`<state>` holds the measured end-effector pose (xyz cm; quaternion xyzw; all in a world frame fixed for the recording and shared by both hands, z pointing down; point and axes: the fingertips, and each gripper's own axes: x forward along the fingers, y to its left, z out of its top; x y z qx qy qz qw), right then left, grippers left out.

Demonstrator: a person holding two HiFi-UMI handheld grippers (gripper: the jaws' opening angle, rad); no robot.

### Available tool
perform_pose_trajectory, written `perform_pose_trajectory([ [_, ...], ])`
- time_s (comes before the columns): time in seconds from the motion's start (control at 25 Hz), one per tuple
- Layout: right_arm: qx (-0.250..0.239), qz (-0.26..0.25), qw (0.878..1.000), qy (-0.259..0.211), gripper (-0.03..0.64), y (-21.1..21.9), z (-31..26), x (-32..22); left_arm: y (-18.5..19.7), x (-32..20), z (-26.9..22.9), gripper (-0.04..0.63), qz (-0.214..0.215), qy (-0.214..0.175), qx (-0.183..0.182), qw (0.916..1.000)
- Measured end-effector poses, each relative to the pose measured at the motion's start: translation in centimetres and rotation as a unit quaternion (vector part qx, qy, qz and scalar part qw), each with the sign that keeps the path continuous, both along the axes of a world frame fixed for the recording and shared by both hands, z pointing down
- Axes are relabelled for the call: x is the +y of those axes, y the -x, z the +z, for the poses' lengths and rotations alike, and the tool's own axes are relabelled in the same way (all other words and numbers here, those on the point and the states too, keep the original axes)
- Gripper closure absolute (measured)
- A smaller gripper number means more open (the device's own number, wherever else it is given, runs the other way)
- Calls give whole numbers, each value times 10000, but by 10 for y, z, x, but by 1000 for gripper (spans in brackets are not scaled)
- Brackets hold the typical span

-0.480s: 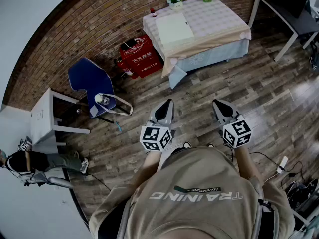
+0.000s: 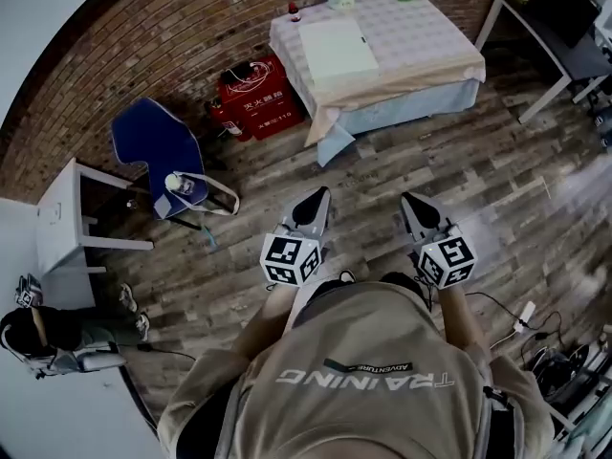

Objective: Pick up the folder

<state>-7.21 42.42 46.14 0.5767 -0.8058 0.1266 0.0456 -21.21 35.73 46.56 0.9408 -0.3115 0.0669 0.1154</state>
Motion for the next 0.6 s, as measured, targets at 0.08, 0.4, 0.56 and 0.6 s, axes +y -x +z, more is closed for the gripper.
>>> perform_pose_trajectory([
  [0.08, -56, 57, 10000, 6, 604, 7, 5, -10, 9, -8, 9, 589, -20, 114, 7, 9999],
  [0.4, -46, 151, 9981, 598, 604, 0, 39, -14, 21, -16, 65, 589, -109, 868, -85, 9961],
  [0.56, -65, 253, 9974, 672, 604, -26, 52, -26, -6, -33, 77, 589, -21, 906, -140, 9958],
  [0.6, -56, 256, 9974, 679, 604, -34, 54, -31, -16, -38, 78, 589, -1, 876, -161, 9960],
])
